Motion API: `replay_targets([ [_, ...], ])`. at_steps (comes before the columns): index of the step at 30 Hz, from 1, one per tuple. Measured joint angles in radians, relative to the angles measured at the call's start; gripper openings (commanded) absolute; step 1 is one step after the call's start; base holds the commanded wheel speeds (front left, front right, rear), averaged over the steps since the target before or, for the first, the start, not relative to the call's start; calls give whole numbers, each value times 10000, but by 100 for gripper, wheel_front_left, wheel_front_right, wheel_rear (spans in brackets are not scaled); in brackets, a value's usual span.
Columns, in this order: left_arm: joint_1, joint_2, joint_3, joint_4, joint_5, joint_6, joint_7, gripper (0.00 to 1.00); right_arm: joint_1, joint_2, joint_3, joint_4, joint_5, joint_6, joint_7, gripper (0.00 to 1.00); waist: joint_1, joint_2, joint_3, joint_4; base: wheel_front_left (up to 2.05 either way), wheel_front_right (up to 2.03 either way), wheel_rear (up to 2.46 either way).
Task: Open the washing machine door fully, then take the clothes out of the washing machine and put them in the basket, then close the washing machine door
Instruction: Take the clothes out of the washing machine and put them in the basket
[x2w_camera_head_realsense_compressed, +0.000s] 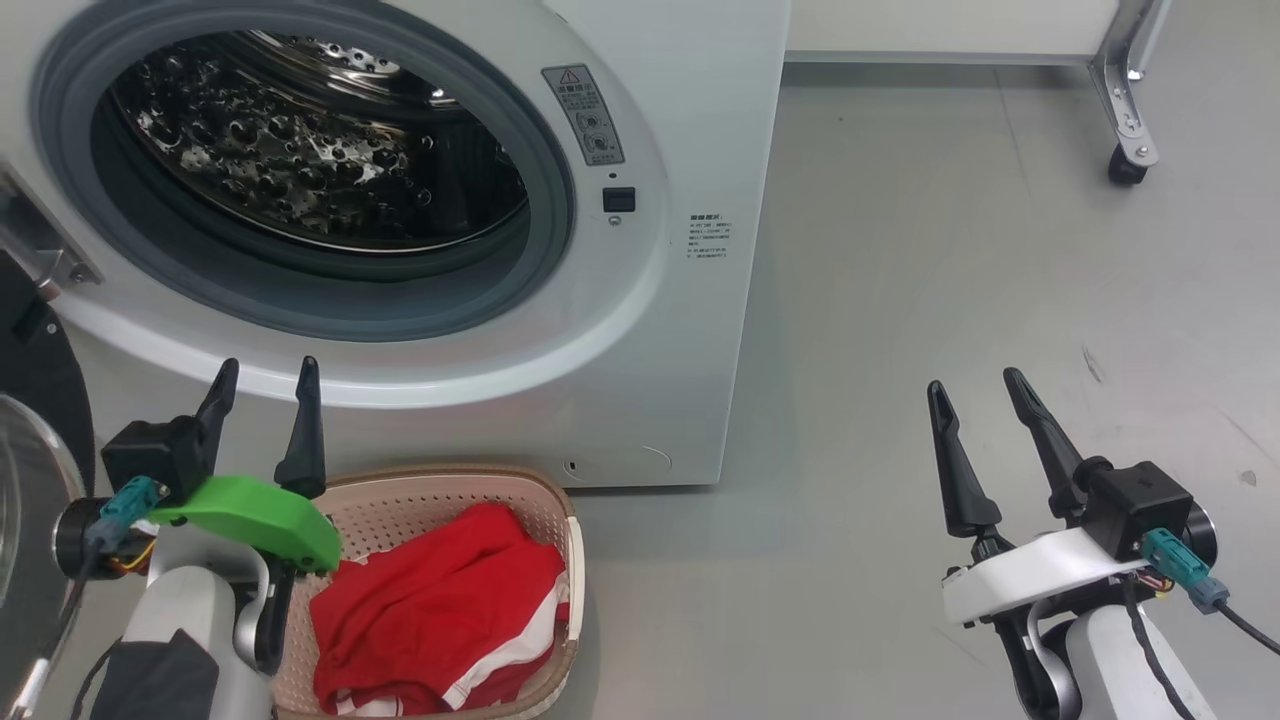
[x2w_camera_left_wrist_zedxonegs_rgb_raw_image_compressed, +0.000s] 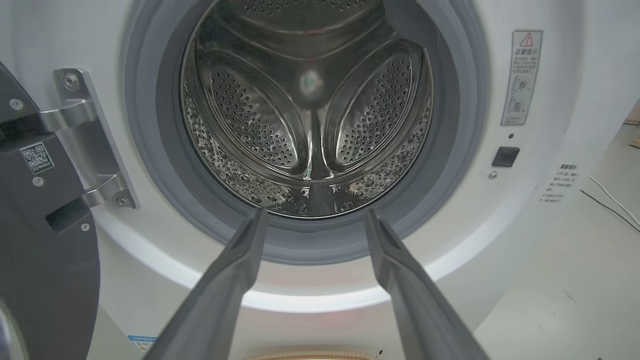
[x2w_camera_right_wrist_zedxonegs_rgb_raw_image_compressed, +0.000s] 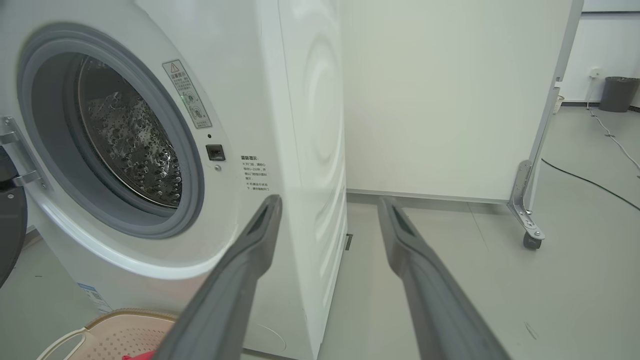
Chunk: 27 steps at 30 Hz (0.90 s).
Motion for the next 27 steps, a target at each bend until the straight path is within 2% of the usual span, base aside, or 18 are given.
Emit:
replay_targets([
  [9, 1061, -36, 36, -1570, 75, -75, 0, 100, 185, 10, -48, -247, -2, 2, 0, 100, 0, 0, -356, 221, 0, 0, 0],
  [27, 2458, -184, -48, -3185, 186, -79, 0, 100, 451, 36, -174, -518, -4, 8, 0, 100, 0, 0, -240, 192, 0, 0, 0],
])
